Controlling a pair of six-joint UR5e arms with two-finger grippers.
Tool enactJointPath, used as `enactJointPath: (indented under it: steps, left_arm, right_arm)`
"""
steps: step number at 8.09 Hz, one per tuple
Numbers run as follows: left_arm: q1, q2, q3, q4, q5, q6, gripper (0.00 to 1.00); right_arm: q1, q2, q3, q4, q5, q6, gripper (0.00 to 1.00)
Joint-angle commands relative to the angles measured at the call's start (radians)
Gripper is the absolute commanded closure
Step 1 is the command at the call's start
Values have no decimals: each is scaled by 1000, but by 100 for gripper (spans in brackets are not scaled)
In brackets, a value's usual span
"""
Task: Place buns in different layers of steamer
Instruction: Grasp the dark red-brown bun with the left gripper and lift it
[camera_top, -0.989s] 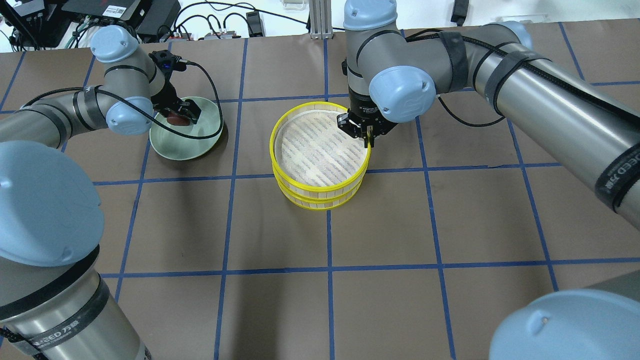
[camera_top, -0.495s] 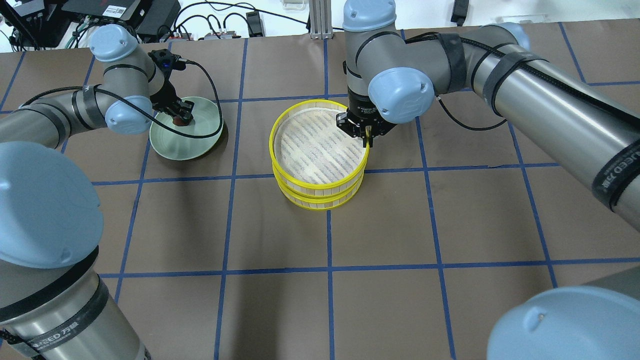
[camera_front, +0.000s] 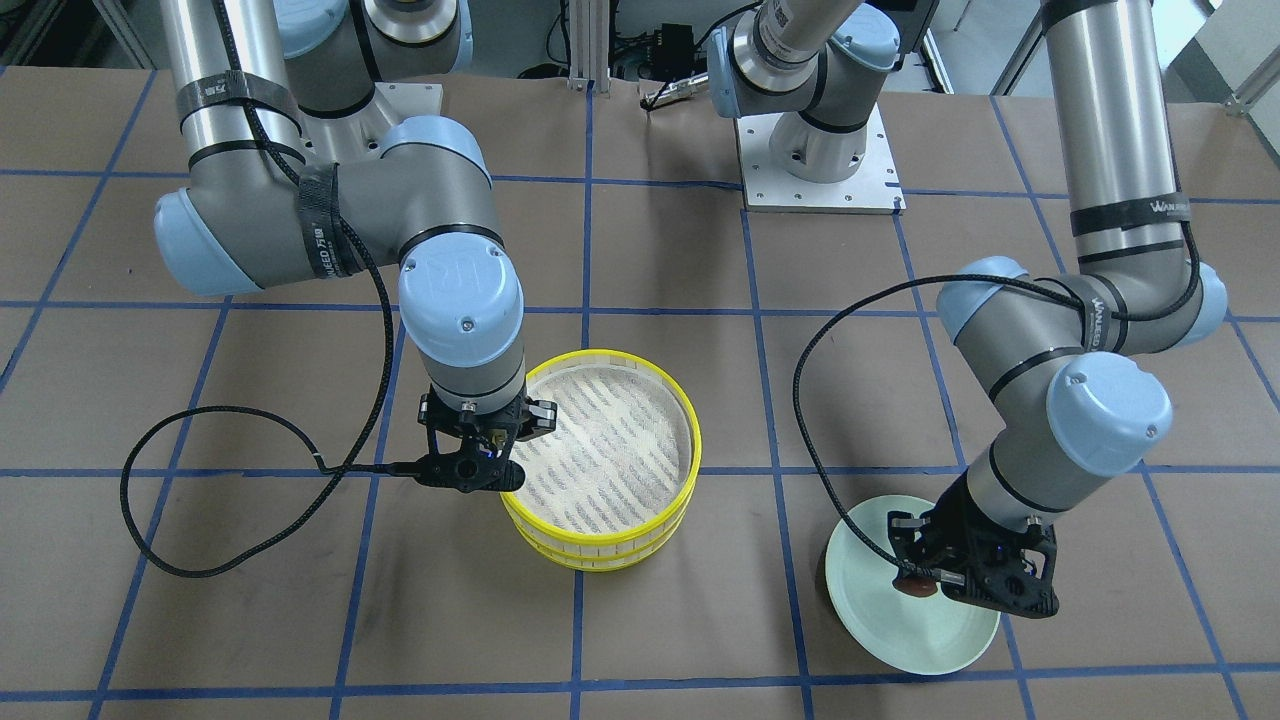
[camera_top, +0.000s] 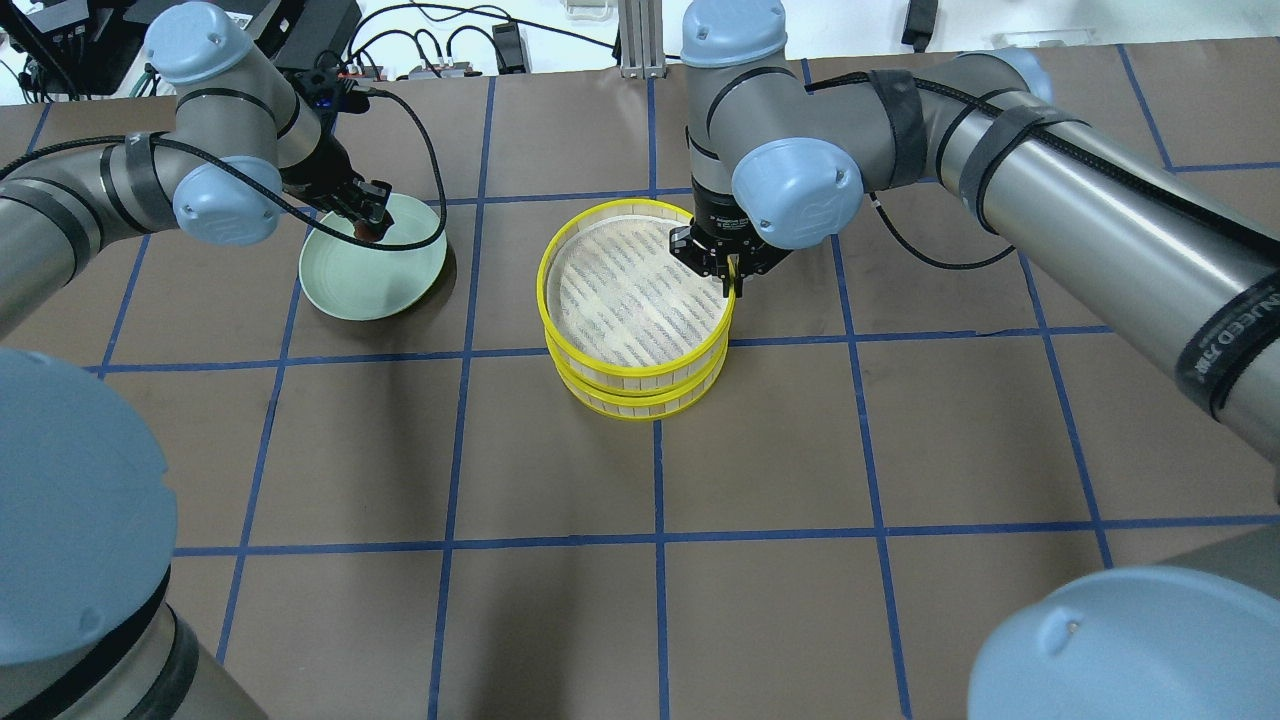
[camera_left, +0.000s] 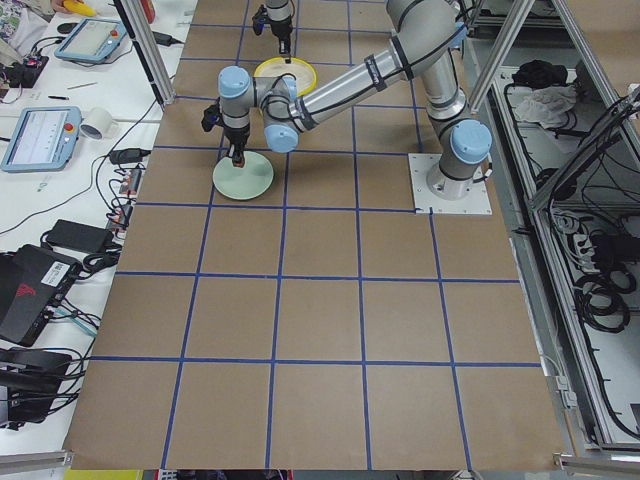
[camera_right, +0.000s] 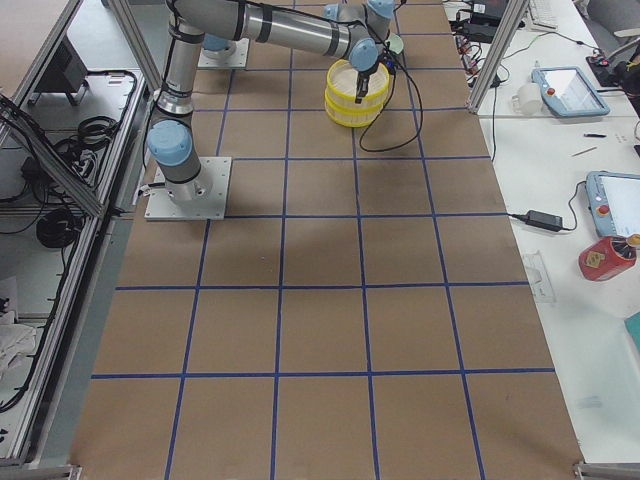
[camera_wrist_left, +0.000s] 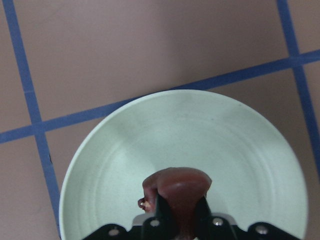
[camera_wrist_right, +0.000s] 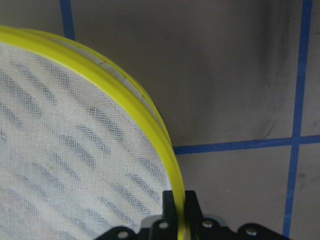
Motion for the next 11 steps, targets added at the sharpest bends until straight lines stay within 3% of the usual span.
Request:
enactJointPath:
  steps: [1, 11]
  left_arm:
    - [-74, 112, -7, -123, -10, -37, 100]
    - [-91, 139, -33, -133, -10, -54, 100]
  right_arm:
    - [5, 1, 1, -3, 2, 9, 96]
    - [14, 0, 6, 11, -11, 6, 95]
